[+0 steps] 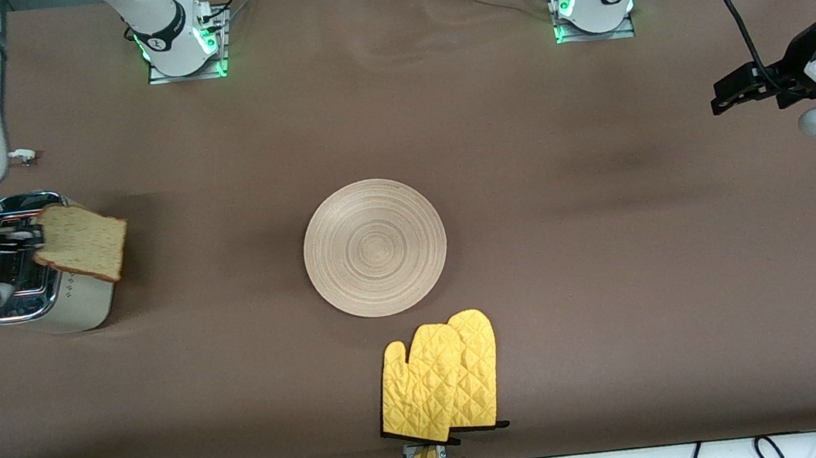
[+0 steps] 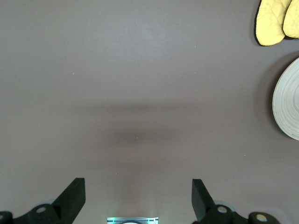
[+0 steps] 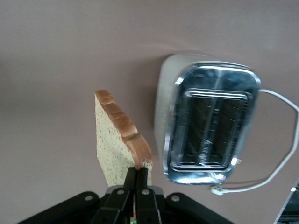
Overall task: Move plate and put bread in toaster
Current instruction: 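Lift the bread slice and carry it to the toaster with the right gripper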
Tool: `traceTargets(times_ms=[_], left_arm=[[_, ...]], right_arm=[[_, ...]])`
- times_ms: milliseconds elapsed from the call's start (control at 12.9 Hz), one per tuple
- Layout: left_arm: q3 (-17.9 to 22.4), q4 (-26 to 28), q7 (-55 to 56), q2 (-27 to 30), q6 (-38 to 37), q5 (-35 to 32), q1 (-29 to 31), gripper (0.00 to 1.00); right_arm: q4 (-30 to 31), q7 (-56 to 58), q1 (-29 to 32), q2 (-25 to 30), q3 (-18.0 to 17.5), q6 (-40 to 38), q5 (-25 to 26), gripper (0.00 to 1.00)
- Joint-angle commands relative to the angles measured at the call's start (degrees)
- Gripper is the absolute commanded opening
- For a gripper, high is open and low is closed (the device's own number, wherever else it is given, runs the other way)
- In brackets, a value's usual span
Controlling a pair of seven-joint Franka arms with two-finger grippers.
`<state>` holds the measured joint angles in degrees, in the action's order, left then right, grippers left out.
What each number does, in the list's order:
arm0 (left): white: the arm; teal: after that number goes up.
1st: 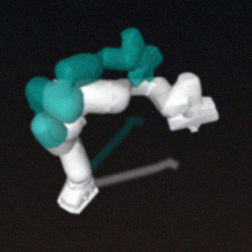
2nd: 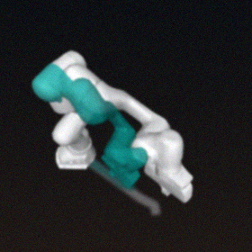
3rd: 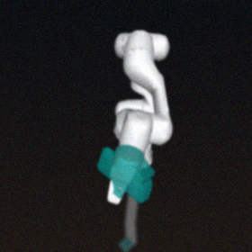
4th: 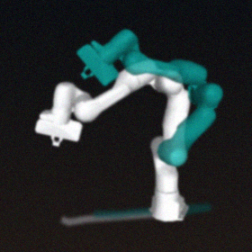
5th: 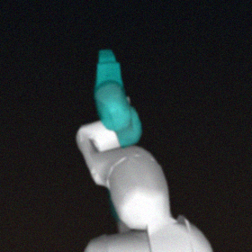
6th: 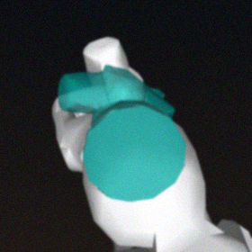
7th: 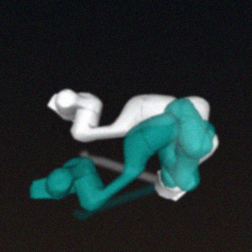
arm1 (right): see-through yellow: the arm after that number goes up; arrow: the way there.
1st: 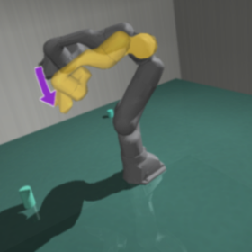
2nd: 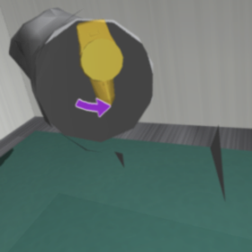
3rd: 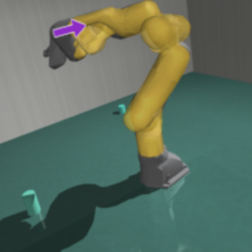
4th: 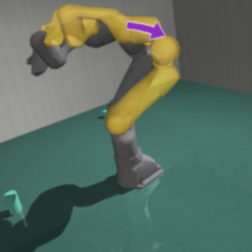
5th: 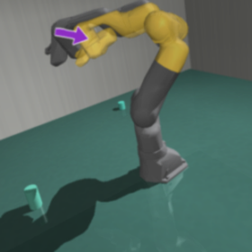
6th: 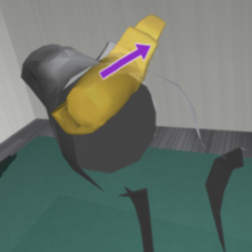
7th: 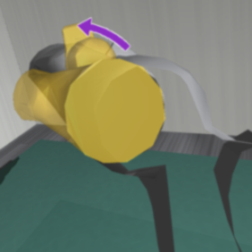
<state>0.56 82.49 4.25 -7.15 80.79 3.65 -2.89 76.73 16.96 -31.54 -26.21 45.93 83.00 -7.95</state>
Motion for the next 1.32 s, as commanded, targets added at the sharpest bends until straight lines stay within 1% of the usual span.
traceTargets(times_ms=[0,155,465,775,930,1241], left_arm=[[-0.12,-1.36,0.24,-0.49,-0.28,-2.15,-0.45,1.00],[-0.03,-1.36,0.15,-0.49,-0.37,-2.15,-0.45,1.00],[0.06,-1.36,0.15,-0.49,-0.28,-2.15,-0.45,1.00],[0.15,-1.36,0.15,-0.49,-0.28,-2.15,-0.36,1.00],[0.15,-1.36,0.15,-0.49,-0.28,-2.15,-0.36,1.00],[0.15,-1.36,0.15,-0.49,-0.28,-2.15,-0.36,1.00]], right_arm=[[-1.32,2.54,-0.37,-0.77,1.88,-0.91,4.41,0.00],[-1.32,2.64,0.51,-1.12,1.97,-0.47,7.15,0.00],[-1.32,4.56,3.49,-2.79,1.88,1.81,9.70,0.00],[-1.14,8.25,7.62,-4.98,1.79,5.23,9.71,0.00],[-1.05,8.53,7.98,-5.95,1.70,6.73,9.36,0.00],[-0.97,8.00,7.98,-6.92,1.44,7.00,8.83,0.00]])
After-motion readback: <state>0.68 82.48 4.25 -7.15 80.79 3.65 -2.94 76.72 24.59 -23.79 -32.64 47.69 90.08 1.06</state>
